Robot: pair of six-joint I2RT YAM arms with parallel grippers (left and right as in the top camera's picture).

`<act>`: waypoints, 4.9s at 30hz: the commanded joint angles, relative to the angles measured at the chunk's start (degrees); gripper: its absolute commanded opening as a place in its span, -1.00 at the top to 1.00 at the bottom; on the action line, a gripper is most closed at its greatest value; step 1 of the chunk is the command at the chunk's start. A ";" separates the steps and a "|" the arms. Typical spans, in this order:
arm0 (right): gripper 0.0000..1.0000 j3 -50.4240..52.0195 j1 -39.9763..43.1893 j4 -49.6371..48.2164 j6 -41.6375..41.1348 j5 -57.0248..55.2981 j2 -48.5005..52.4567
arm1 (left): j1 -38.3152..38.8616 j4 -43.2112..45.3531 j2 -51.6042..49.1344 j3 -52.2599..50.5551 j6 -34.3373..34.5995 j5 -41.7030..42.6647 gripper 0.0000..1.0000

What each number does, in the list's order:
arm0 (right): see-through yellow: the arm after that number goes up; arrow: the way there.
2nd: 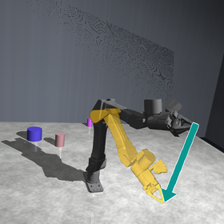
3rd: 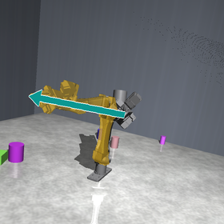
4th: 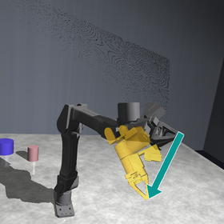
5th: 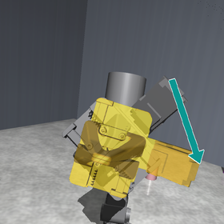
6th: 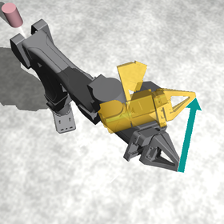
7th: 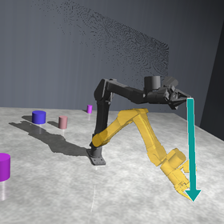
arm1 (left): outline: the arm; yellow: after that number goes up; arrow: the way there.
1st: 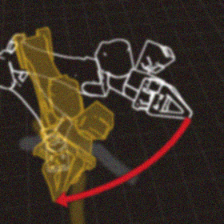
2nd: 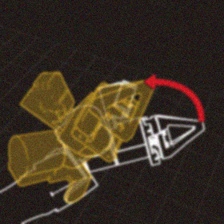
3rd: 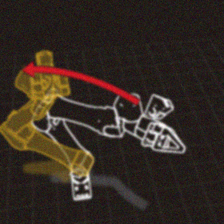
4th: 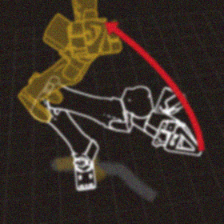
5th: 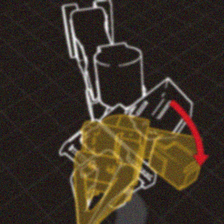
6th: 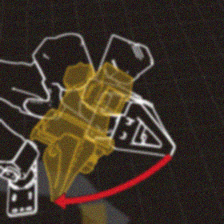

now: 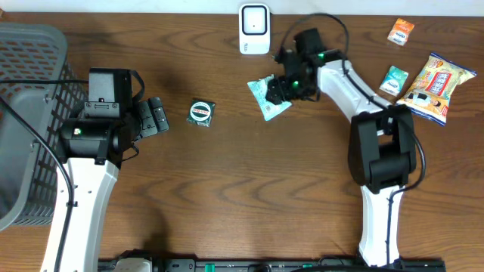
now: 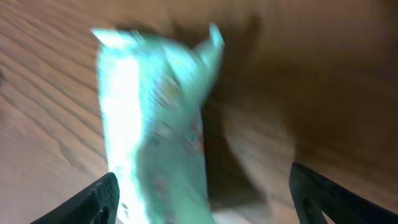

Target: Scan the item barcode

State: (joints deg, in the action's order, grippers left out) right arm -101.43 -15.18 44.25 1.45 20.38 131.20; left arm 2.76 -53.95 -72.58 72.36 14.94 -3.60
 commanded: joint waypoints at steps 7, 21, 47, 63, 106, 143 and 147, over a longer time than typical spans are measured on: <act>0.26 -0.59 -1.36 2.05 -0.81 16.76 5.73 | -0.17 -0.20 0.24 0.28 -0.31 -0.76 -0.95; 0.97 -0.63 -1.31 -7.21 -6.71 13.81 -0.09 | -0.17 -0.20 0.24 0.31 -0.31 -0.76 -0.95; 0.97 -0.61 -9.20 -43.32 26.71 -47.32 -8.46 | -0.17 -0.20 0.24 0.28 -0.31 -0.76 -0.96; 0.98 -0.63 -12.22 -90.09 57.37 -56.26 10.75 | -0.17 -0.20 0.24 0.28 -0.31 -0.76 -0.96; -0.51 -0.61 23.89 -17.75 13.62 -55.30 -6.05 | -0.17 -0.20 0.24 0.31 -0.31 -0.76 -0.95; -0.89 -0.61 -22.60 -22.21 -11.28 -14.08 -2.60 | -0.17 -0.20 0.24 0.28 -0.31 -0.76 -0.95; -0.75 -0.61 -25.24 -21.66 -24.46 -18.93 -1.77 | -0.17 -0.20 0.24 0.31 -0.31 -0.76 -0.96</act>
State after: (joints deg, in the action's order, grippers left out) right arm -102.10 -39.29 22.70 -10.61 7.88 128.11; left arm 2.76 -53.93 -72.58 72.36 14.96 -3.60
